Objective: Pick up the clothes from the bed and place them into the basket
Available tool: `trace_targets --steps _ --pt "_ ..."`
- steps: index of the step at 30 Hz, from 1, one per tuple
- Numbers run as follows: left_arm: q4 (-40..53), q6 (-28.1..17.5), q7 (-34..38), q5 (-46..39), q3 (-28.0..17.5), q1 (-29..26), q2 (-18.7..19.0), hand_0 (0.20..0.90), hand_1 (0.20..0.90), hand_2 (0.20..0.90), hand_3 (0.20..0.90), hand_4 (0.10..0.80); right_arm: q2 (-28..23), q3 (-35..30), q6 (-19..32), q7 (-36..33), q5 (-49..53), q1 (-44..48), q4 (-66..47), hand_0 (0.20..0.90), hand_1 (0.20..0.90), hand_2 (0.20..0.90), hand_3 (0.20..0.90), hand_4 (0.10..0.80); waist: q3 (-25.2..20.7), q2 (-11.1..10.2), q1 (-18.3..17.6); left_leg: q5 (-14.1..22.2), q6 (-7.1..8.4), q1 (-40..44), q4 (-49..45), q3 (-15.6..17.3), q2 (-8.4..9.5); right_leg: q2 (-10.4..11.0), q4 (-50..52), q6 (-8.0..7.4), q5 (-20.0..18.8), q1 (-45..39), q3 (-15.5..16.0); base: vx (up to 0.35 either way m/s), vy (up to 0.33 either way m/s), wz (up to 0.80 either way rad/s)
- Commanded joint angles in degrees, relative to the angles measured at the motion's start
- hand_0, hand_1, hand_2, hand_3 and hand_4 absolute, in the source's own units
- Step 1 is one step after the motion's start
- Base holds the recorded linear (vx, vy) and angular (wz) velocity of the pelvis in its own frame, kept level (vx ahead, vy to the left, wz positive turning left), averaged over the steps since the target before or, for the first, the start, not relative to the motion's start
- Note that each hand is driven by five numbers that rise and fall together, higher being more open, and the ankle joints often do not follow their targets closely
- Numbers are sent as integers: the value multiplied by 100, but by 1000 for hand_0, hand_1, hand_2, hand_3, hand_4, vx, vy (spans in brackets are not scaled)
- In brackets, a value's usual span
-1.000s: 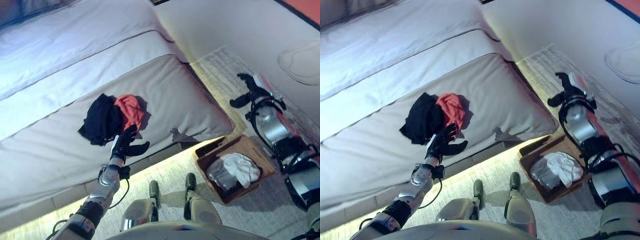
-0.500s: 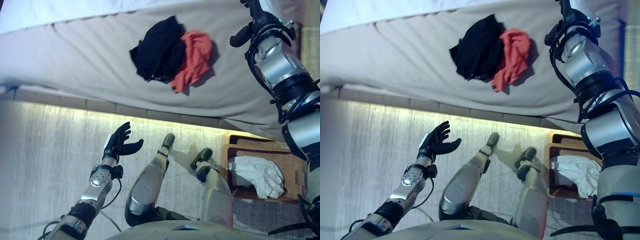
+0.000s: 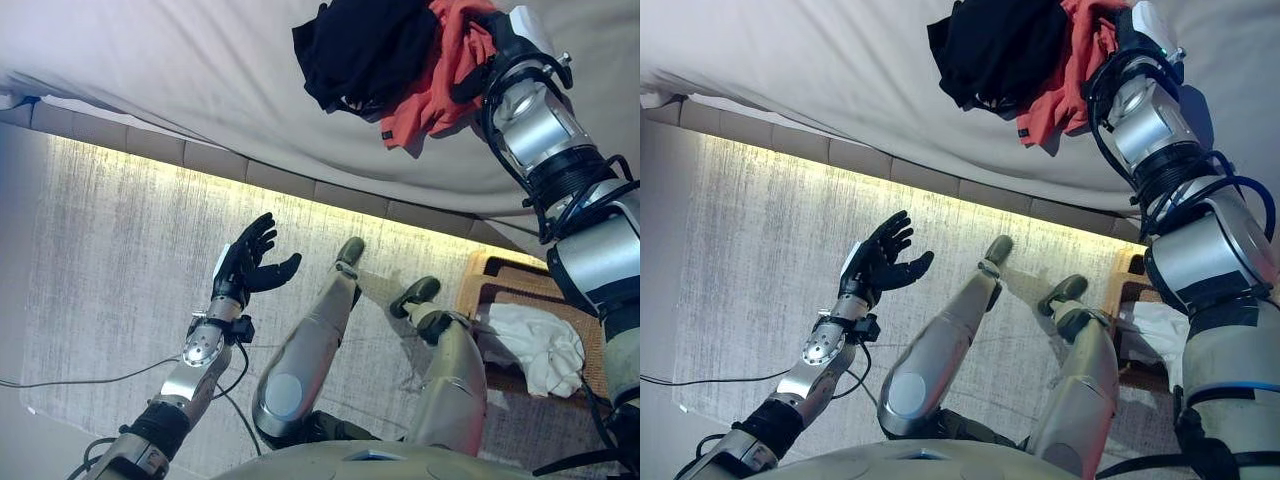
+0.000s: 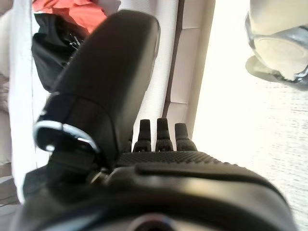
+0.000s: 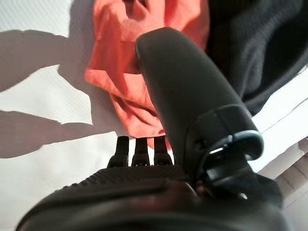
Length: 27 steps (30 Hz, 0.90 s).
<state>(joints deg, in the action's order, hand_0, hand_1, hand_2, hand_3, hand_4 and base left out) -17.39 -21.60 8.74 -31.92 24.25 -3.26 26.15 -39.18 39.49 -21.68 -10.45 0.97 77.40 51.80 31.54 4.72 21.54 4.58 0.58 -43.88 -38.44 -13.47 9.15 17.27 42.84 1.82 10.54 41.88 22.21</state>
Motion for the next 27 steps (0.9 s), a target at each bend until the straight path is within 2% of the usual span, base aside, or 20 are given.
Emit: trace_targets --steps 1,3,4,5,6,11,20,27 --pt "554 -578 188 -176 -274 286 269 900 900 900 900 800 -162 388 18 161 -297 710 0 900 900 900 900 800 -175 44 102 493 -403 -338 -702 500 69 -535 671 83 320 -70 -158 0 0 0" --pt "631 -627 210 -202 -292 300 292 900 900 900 900 800 -173 445 -42 279 -334 712 122 900 900 900 900 800 -175 64 106 524 -406 -450 -794 526 55 -532 751 87 345 40 -167 -3 -4 3" --pt "659 -639 215 -199 -293 307 300 900 900 900 900 800 -174 473 -25 285 -320 727 167 773 773 773 752 652 -175 70 110 529 -405 -479 -813 532 52 -531 771 85 348 71 -172 -17 -19 7" --pt "710 -684 212 -195 -299 331 323 900 900 900 900 800 -186 522 43 245 -255 767 256 429 429 429 351 251 -175 91 120 525 -416 -517 -826 536 45 -531 802 81 341 127 -174 -20 -20 6" --pt "738 -704 217 -199 -299 340 340 900 900 900 900 800 -194 552 77 236 -209 797 290 300 300 300 200 100 -175 95 123 524 -418 -532 -829 535 45 -533 812 81 340 151 -177 -25 -22 3" --pt "759 -770 214 -224 -326 359 382 900 900 900 900 800 -208 616 397 96 -13 1007 520 300 300 300 200 100 -175 100 125 571 -420 -535 -886 544 31 -551 831 88 343 183 -187 -27 -6 -2" --pt "643 -829 247 -118 -376 437 384 900 900 900 900 800 -292 610 576 -204 -21 1082 506 300 300 300 200 100 -175 36 22 664 -373 -168 -897 601 -28 -606 733 108 353 -190 -252 -4 0 -3" --pt "571 -794 128 -60 -436 410 383 900 900 900 900 800 -465 674 474 -437 -232 1086 417 300 300 300 200 100 -175 -42 -97 727 -338 354 -843 675 -58 -616 600 122 356 -668 -308 17 -1 -12"
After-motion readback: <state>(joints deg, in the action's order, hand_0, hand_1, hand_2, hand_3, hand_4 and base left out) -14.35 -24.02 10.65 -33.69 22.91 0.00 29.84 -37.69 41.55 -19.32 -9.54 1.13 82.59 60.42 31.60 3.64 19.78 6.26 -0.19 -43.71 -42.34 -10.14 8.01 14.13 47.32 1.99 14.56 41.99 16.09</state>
